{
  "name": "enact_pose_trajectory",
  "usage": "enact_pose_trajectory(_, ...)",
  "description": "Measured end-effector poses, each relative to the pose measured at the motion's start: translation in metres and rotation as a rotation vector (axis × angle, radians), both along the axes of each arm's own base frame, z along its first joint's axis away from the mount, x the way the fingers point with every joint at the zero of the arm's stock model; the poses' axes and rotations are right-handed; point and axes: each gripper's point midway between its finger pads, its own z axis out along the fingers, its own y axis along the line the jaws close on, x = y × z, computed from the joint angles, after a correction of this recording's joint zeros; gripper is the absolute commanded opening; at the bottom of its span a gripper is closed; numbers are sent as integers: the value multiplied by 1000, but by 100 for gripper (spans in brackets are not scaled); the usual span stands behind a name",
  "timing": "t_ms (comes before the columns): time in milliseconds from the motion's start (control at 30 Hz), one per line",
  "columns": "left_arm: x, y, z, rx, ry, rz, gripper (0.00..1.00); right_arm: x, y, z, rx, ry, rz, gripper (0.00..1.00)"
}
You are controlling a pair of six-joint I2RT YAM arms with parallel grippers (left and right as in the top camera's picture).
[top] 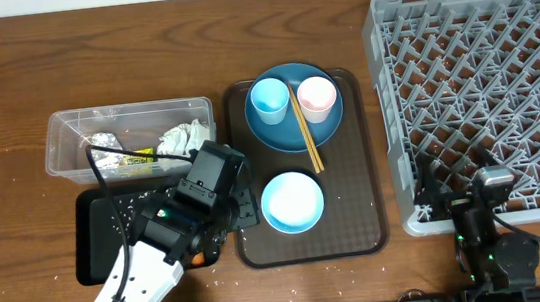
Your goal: Sort waste into correct bins and load items into the dishwasher rack
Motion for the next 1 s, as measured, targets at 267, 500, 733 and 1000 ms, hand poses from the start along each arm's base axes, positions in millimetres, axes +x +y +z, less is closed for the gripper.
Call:
enact_pose_trajectory(267,-7,-11,2,-59,36,-30,44,-24,35,24,87,127,202,99)
enact_pose_trajectory(500,5,-20,9,-104,-20,-37,44,-61,52,103,122,238,307,99)
enact_pose_trajectory(733,30,-33,26,-159,-143,-33,44,-88,58,117,123,581,337,99)
enact_pose_trajectory(1000,78,-41,55,-191,-366,23,45,-87,46,101,97,712,266,99)
